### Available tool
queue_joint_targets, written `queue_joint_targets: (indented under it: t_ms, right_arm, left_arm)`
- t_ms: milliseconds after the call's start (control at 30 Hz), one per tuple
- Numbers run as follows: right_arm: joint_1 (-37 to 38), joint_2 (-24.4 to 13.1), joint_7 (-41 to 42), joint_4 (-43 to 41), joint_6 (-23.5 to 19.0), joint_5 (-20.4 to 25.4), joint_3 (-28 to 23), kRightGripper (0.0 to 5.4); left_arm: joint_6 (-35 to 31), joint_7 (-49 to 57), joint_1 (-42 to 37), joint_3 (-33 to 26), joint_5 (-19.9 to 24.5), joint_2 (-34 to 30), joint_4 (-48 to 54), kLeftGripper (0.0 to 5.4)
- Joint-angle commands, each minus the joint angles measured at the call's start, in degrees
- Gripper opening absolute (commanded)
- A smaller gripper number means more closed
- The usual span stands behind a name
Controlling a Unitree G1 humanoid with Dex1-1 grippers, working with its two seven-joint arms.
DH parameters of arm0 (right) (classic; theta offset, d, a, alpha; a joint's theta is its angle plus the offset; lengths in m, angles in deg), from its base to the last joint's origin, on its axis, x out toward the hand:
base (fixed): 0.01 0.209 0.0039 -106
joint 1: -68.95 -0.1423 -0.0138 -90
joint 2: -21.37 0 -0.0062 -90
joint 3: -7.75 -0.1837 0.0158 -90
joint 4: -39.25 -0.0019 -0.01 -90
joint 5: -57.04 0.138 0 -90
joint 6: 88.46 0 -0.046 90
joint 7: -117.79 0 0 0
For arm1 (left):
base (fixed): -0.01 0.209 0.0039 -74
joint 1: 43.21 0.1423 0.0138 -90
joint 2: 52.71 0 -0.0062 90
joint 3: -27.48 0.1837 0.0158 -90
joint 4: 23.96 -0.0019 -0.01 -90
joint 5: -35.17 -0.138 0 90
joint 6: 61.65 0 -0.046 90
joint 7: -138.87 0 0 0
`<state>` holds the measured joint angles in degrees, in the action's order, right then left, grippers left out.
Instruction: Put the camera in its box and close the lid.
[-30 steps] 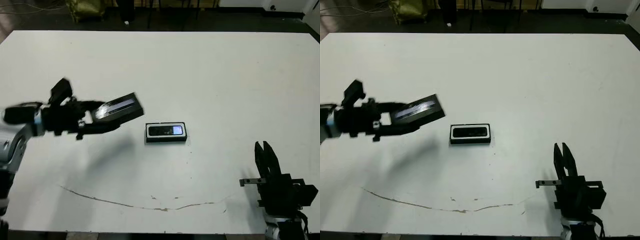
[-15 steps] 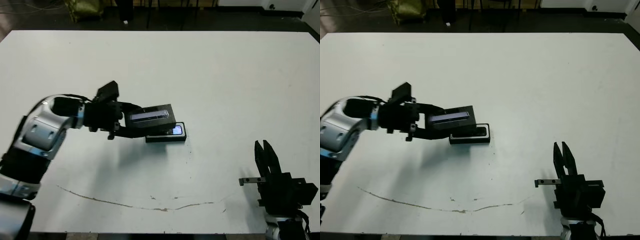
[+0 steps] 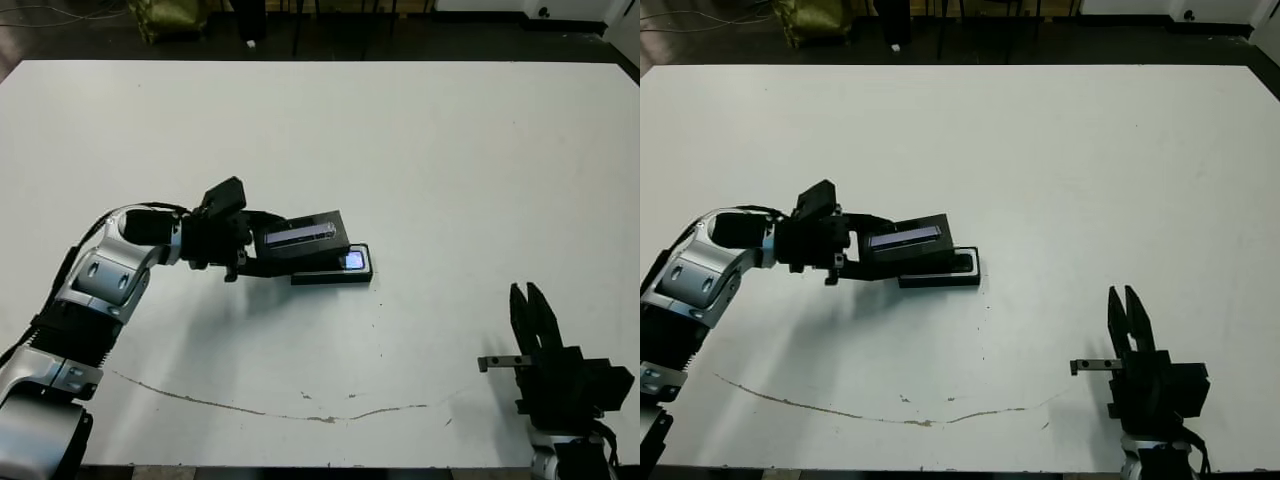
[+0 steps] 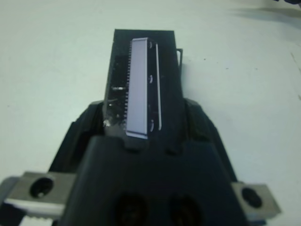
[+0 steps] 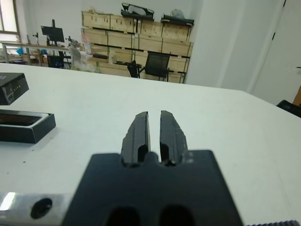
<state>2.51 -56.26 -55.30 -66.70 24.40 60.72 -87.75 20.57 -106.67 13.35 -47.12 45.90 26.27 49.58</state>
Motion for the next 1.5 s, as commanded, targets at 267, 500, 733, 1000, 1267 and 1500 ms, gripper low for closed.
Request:
queue_joint_targets:
  t_ms: [267,500,733,1000,1267,1500]
  right_arm:
    - [-0.4,-0.5,1.5,3.8,2.3,2.9,-0.6,0.0]
    - [-0.6,-0.5,1.7,4.5,2.5,3.7,-1.0,0.0]
    - [-0.9,-1.0,2.5,5.1,2.8,4.7,-2.0,0.0]
    - [-1.1,-1.1,3.6,6.6,3.9,6.0,-3.0,0.0]
    - [-0.8,-0.6,2.8,5.9,4.2,4.7,-3.1,0.0]
    - [0.0,-1.1,2.9,4.1,2.7,5.1,-3.1,0.0]
  left_arm:
    - [1.1,-1.7,0.5,0.8,-1.9,0.0,-2.8,2.55]
    - [0.4,-3.4,-0.3,1.7,-2.4,0.7,-4.1,2.55]
    - [3.4,-4.1,-1.8,2.7,-3.2,4.1,-9.5,2.55]
    - [5.3,-3.2,-2.8,3.7,-5.5,6.3,-12.0,2.55]
    - [5.9,-4.0,-3.7,3.3,-5.4,6.7,-14.2,2.55]
    - [6.8,-4.3,-5.4,3.7,-6.2,7.9,-17.2,2.55]
